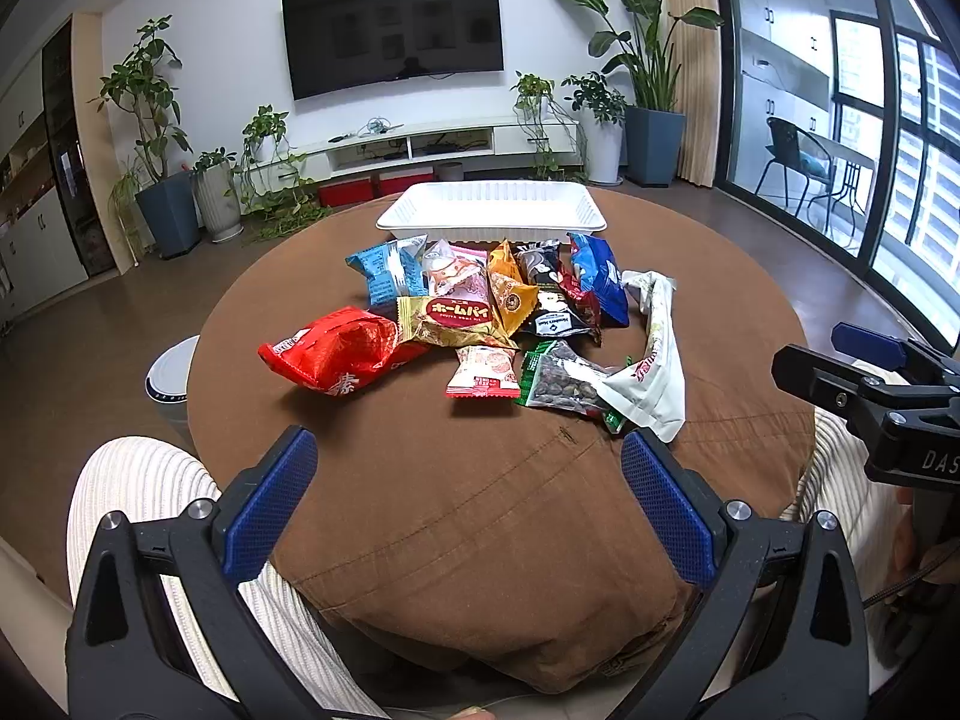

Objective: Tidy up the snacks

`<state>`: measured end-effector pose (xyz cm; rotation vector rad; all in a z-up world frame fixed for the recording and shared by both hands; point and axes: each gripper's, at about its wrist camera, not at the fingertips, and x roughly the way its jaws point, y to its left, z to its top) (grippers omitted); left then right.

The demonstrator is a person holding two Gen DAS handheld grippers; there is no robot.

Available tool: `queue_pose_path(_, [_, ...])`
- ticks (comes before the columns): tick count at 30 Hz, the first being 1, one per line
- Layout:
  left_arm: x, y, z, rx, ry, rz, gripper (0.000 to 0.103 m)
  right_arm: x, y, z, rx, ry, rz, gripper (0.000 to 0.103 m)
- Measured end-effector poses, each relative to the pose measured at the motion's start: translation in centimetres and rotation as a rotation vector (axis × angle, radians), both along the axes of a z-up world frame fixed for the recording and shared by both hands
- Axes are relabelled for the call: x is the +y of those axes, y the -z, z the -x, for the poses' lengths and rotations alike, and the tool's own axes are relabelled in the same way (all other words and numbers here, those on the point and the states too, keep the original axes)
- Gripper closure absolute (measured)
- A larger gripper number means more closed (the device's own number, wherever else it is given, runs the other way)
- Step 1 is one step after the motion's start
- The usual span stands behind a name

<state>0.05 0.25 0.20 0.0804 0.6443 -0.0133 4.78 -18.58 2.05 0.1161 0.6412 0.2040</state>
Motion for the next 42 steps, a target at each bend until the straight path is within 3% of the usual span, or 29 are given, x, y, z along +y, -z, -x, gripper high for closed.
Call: queue_pose_path(42, [0.1, 0.1, 0.0, 0.001, -0.006, 0.001, 0.0, 0.5, 0.0, -0.2, 0.01, -0.012, -0.015, 0.0])
